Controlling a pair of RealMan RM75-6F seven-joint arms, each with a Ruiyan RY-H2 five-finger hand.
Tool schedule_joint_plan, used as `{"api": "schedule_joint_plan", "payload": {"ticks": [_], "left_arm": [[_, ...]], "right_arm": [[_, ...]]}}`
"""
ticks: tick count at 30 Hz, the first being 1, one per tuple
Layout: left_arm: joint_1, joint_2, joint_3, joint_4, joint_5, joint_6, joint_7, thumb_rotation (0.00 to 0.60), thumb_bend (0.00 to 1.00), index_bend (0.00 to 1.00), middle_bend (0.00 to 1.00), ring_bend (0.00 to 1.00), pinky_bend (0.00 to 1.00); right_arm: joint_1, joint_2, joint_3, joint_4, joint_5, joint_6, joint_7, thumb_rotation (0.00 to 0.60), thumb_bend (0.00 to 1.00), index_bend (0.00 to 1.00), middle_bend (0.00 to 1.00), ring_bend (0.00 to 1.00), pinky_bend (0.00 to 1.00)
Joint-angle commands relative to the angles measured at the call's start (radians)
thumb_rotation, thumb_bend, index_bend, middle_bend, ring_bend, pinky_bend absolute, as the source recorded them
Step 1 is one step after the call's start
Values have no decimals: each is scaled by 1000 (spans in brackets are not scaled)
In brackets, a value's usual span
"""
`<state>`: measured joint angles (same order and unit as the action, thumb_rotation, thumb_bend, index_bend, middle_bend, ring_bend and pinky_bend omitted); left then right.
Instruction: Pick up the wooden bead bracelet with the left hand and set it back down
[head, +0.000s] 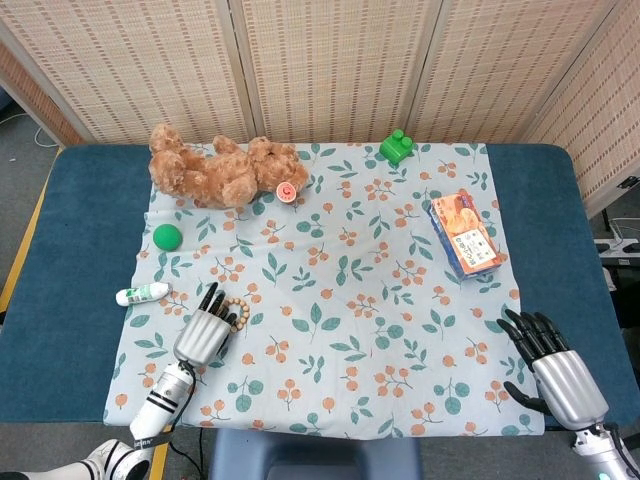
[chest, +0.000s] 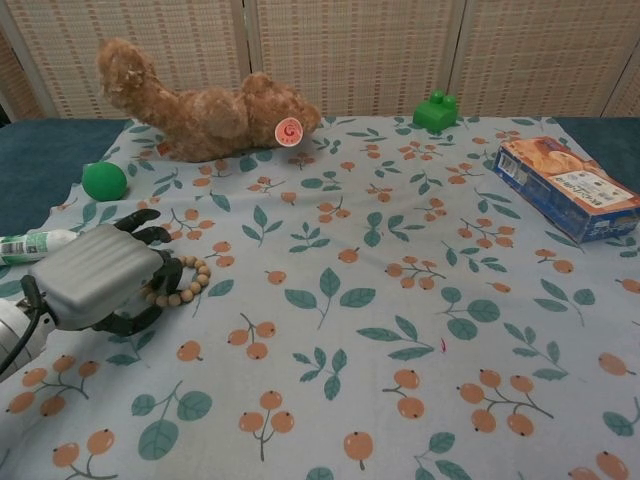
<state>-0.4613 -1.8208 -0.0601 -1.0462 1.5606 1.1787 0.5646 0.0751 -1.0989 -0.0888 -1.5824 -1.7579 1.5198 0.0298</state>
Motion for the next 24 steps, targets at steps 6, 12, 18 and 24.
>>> {"api": "schedule_joint_plan", "payload": {"ticks": [6,12,18,24], "left_arm": [[-2,-35,10,72,1,24,14,600,467,620,597,272,54],[-8,-38,12,84,0,33,0,600,508,629,612,290,59],[-23,-38,0,89,7,57,-42,600,685,692,674,351,96],[-43,-45,-28,125,-15,56,-45,600,733,733,724,394,126]], "right_arm": [[-4,3,1,-1,-1,7,3,600,152,0,0,0,0],[-5,3,1,0,0,6,3,600,152,0,0,0,0],[-5,6,0,-1,-1,4,6,600,152,0,0,0,0],[-4,6,2,0,1,1,7,600,152,0,0,0,0]]}}
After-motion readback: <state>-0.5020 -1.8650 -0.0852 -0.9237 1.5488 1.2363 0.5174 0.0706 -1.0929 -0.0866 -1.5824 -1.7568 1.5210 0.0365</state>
